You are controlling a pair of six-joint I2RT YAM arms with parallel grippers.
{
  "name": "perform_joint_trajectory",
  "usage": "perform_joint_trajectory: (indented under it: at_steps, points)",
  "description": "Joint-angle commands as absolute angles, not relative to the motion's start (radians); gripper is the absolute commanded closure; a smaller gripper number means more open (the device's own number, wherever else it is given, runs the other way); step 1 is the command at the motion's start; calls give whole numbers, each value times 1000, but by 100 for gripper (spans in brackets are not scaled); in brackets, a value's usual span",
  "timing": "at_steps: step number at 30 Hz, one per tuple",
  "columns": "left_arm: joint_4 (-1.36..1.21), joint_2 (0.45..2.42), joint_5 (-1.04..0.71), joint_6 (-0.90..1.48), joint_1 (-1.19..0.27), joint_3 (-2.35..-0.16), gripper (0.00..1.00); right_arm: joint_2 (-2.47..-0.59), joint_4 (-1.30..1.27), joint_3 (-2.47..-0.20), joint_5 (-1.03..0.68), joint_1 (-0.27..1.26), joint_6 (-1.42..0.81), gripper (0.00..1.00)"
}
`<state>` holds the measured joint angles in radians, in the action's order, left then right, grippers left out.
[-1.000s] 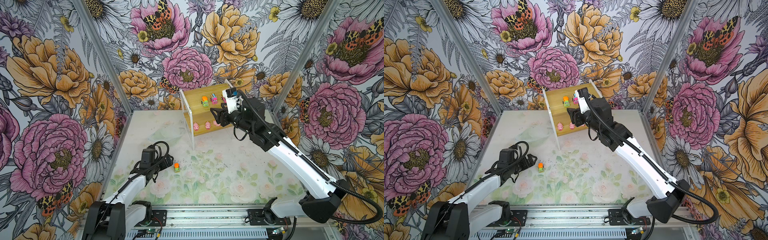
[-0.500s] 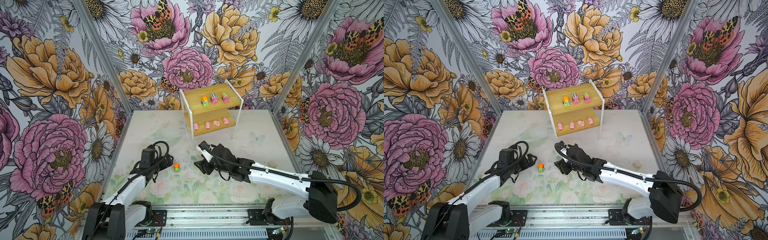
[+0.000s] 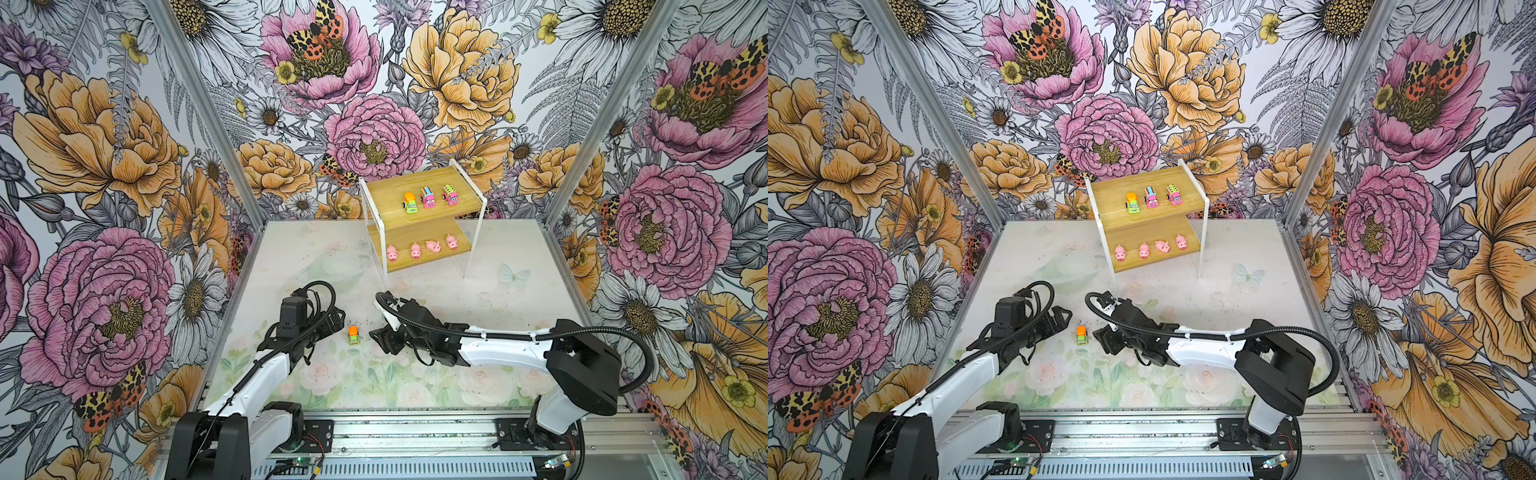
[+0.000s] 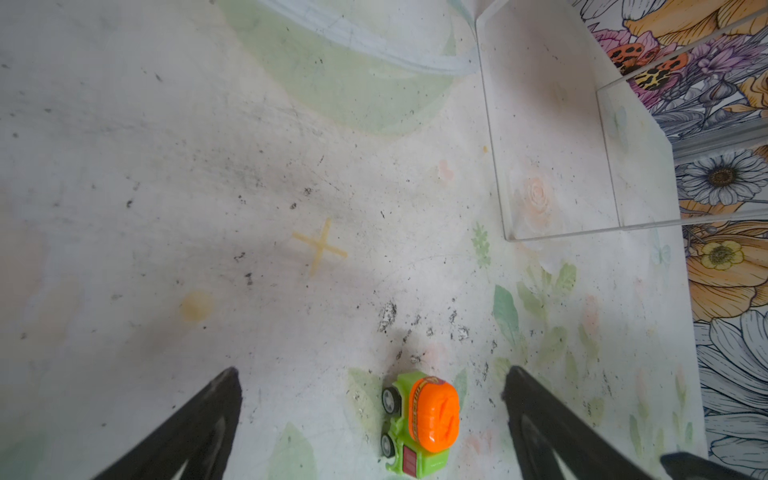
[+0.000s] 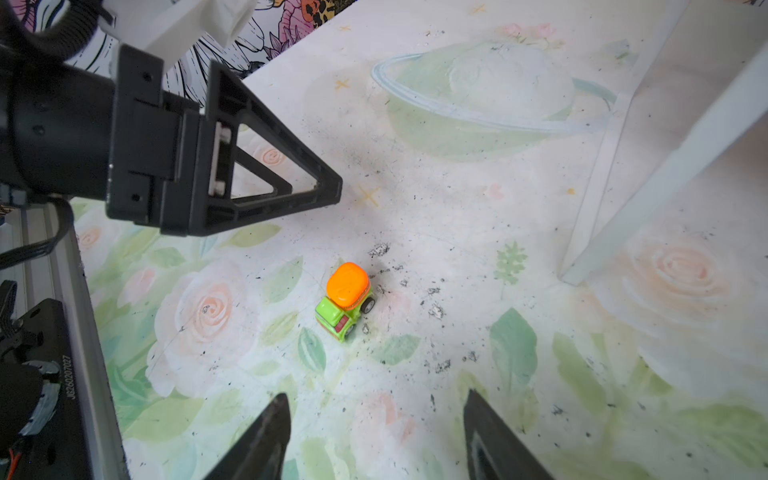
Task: Place and organize the plastic toys onto the shelf
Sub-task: 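Withdraw the right gripper back over the remaining green truck, then lower the right gripper and close it on the remaining green truck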
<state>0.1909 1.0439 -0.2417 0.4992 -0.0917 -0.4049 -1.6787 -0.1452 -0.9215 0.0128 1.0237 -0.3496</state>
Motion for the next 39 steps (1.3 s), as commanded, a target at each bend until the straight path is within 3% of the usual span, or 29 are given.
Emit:
perform_joint_trajectory:
  at_steps: [1,8,18,39]
  points:
    - [195,1034,-242,518,-80,-395,1,-1736,-214,-966,-7,1036,-410,32]
    - [207,1029,-241,529,-66,-394,1,-1856,-226,-1032,-26,1058,-442,26]
    - [248,973,-228,546,-44,-378,1,-2011,-110,-1202,-7,1069,-492,24]
    - [247,995,-246,563,16,-368,1,-2161,32,-1359,-2,1069,-538,35]
